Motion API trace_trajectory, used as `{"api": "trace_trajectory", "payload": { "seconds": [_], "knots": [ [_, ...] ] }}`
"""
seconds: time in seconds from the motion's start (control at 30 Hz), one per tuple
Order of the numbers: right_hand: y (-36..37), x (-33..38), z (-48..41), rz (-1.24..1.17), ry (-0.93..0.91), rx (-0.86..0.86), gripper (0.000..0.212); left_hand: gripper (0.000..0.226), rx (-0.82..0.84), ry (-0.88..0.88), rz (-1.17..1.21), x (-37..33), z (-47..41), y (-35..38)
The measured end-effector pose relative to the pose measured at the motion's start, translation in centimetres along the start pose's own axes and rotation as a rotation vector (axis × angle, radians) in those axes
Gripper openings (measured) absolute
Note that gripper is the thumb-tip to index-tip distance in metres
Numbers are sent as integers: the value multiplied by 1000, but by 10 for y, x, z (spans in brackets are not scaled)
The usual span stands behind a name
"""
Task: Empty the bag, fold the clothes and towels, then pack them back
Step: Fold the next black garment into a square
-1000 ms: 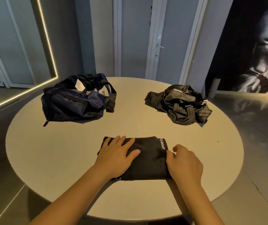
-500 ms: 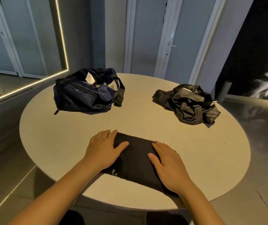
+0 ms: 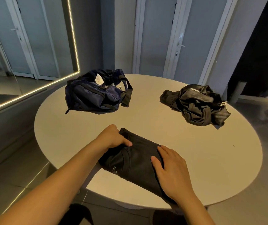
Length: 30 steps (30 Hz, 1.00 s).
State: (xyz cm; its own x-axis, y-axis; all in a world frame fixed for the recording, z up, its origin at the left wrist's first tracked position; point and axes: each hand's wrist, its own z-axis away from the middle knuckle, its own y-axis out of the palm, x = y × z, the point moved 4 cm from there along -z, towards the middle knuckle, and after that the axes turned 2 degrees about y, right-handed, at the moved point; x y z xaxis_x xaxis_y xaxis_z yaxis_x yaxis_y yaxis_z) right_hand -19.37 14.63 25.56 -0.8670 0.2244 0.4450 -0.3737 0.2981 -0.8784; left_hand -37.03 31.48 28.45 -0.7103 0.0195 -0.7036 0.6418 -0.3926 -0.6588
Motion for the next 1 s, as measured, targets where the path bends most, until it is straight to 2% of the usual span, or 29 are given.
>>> {"api": "trace_trajectory", "payload": {
  "seconds": [0.1, 0.17, 0.23, 0.37, 0.43, 0.5, 0.57, 0.6, 0.67, 0.73, 0.8, 0.9, 1.0],
  "knots": [
    [-1, -1, 1, -30, 13, 5, 85, 59, 31, 2, 107, -4, 6, -1],
    [0, -2, 1, -48, 20, 5, 72, 44, 49, 27, 184, -6, 10, -1],
    [0, -2, 0, -69, 23, -6, 60, 36, 59, 72, 255, -12, 18, -3],
    [-4, -1, 1, -108, 2, -11, 57, 27, 61, 222, 350, -33, 38, -13],
    [-11, 1, 0, -179, -21, 18, 63, 27, 46, 319, 304, -47, 50, -23],
    [-25, 1, -6, -316, -12, 61, 82, 26, 61, 435, 224, -66, 65, -35],
    [-47, 9, -14, -456, -45, 105, 100, 26, 116, 545, 152, -87, 83, -46],
    [-60, 16, -18, -532, -84, 153, 102, 26, 156, 598, 122, -97, 92, -50],
    [-86, 34, -26, -677, -177, 291, 92, 29, 224, 687, 73, -116, 108, -57],
    [-106, 49, -34, -744, -250, 456, 71, 34, 258, 735, 32, -131, 117, -62],
    [-115, 60, -38, -791, -270, 613, 57, 42, 238, 770, -8, -141, 120, -66],
    [-112, 66, -44, -842, -211, 619, 49, 58, 134, 782, 10, -142, 115, -70],
    [-100, 64, -47, -852, -151, 552, 42, 60, 56, 657, 184, -117, 101, -73]
  ]
}}
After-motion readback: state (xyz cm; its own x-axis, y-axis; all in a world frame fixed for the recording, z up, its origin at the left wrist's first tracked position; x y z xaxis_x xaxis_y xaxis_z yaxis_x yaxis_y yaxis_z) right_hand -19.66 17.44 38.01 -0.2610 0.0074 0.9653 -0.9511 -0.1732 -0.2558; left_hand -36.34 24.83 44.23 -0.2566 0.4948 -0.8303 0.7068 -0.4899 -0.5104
